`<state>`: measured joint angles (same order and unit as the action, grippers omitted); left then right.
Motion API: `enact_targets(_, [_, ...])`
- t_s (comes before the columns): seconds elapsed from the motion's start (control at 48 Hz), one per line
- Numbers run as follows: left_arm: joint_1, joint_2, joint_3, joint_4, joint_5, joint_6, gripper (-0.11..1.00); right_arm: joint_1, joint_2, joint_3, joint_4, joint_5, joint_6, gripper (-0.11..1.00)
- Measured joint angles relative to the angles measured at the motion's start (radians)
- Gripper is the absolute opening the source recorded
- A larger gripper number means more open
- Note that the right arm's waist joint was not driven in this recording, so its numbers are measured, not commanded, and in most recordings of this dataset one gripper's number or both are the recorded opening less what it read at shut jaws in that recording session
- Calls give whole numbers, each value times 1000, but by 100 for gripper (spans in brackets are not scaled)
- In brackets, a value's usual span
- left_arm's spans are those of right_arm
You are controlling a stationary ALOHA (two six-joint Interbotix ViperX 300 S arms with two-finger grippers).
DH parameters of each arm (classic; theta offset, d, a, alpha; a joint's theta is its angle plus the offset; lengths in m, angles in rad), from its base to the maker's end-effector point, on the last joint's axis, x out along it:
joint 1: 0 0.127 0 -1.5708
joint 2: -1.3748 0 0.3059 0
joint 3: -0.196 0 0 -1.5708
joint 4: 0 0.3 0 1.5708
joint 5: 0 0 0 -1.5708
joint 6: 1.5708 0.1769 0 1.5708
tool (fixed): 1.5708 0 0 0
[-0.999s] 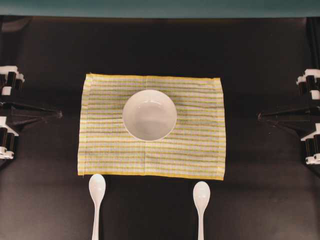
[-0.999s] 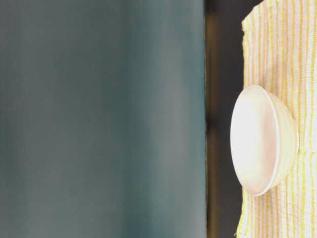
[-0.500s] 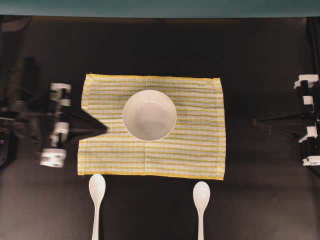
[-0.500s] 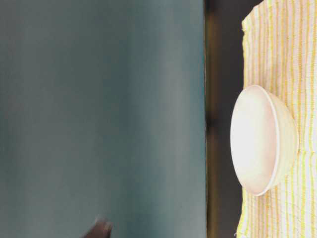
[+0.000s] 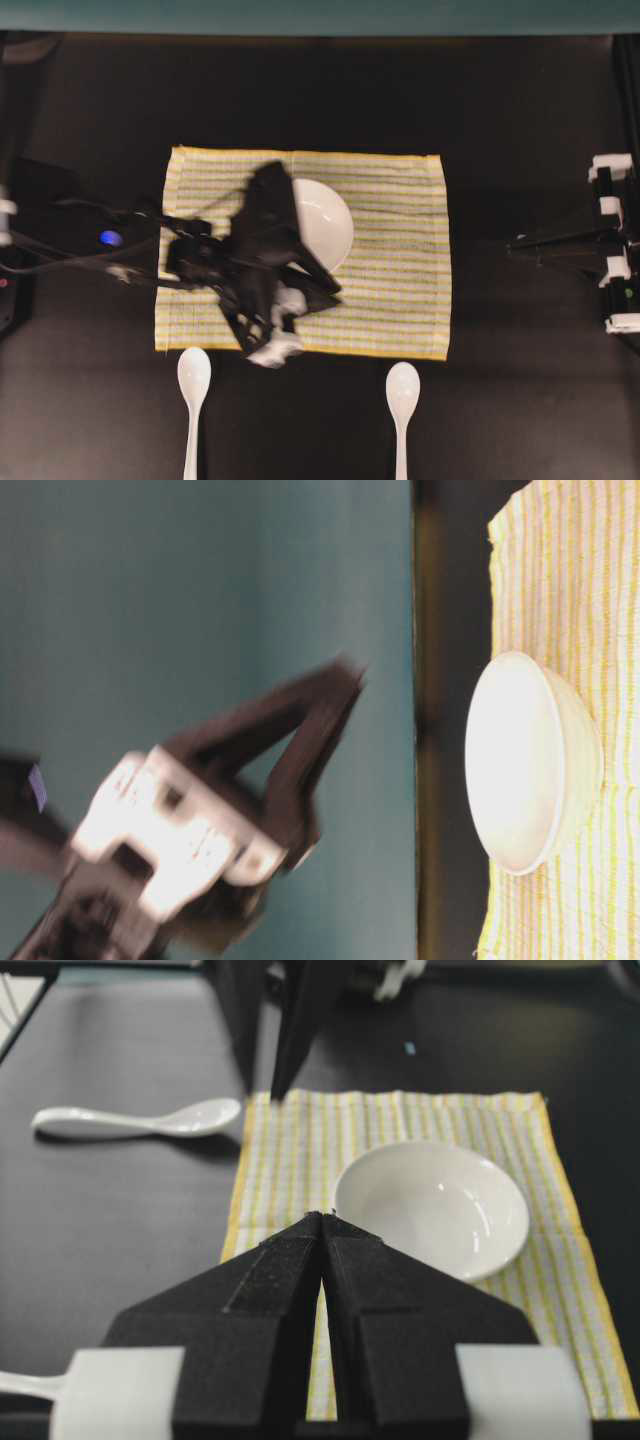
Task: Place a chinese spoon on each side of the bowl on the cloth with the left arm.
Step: 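Lower the left gripper and grasp the right spoon's handle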
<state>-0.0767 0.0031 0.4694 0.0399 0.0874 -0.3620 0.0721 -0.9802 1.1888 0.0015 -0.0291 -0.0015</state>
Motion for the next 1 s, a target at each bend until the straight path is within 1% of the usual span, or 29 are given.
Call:
enact_targets(0.146, [-6, 98, -86, 0, 5, -2, 69, 0, -8, 2, 0, 2, 0, 0])
enact_targets(0.208, [-6, 127, -117, 0, 5, -20, 81, 0, -12, 2, 0, 2, 0, 0])
enact_targets(0.25, [-8, 144, -132, 0, 6, -35, 85, 0, -14, 2, 0, 2, 0, 0])
enact_targets(0.312, [-11, 169, -150, 0, 8, -63, 87, 0, -15, 2, 0, 3, 0, 0])
enact_targets(0.396, [-21, 206, -170, 0, 8, -106, 86, 0, -17, 2, 0, 2, 0, 0])
enact_targets(0.541, [-37, 273, -183, 0, 5, -150, 84, 0, -17, 6, 0, 3, 0, 0])
enact_targets(0.999, [-48, 440, -279, 0, -23, -155, 83, 0, -17, 12, 0, 3, 0, 0])
